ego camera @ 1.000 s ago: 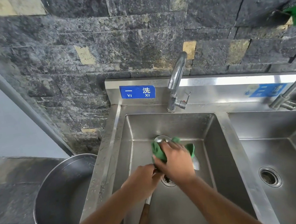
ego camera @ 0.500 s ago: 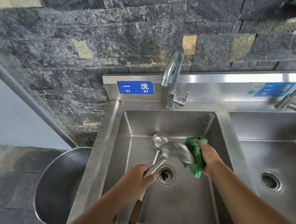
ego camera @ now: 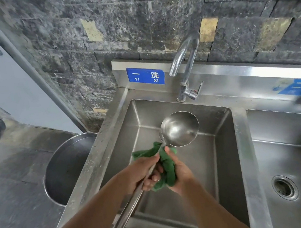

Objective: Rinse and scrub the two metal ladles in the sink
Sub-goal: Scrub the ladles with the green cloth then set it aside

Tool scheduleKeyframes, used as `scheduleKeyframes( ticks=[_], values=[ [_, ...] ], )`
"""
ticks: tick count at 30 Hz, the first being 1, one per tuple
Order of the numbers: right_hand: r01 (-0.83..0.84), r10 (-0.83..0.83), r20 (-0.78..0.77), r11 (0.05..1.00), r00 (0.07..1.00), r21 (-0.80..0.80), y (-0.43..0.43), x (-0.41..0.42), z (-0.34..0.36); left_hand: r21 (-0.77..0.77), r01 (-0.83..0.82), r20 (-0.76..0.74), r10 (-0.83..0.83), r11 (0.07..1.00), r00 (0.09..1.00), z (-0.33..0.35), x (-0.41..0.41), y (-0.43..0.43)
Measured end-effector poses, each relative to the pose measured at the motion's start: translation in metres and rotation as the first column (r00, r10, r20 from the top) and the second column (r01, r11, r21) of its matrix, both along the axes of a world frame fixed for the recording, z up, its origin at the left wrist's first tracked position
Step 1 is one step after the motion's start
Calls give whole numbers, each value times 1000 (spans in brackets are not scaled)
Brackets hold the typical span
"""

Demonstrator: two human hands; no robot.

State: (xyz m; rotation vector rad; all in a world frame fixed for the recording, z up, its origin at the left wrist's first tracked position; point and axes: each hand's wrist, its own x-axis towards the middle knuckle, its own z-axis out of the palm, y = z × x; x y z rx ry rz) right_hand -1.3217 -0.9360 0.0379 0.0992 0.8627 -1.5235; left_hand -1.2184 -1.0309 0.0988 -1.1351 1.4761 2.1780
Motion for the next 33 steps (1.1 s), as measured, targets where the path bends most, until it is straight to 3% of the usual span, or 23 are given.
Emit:
scheduleKeyframes(
  ticks=[6,12,15,20,26,33],
  values=[
    [139,-124,-102,976,987,168,-37,-15,-11,21,46,30,-46,999,998,-16,10,-15],
    [326,-276,-186,873,943,362,-77,-62,-27,-323,193,124,-161,927,979,-56,52,-34],
    [368,-308,-204,817,929,443,-96,-72,-50,-380,224,225,-145,898,963,-69,71,-47],
    [216,-145,-166,783,975,583,-116,-47,-163,-542,288,330,-115,790,937,-92,68,-55],
    [134,-82,-113,782,990,608,-142,13,-122,-518,213,401,15,829,916,-126,46,-70],
    [82,-12,-118,792,993,604,-165,22,-146,-470,169,454,73,866,888,-171,27,-104]
  ],
)
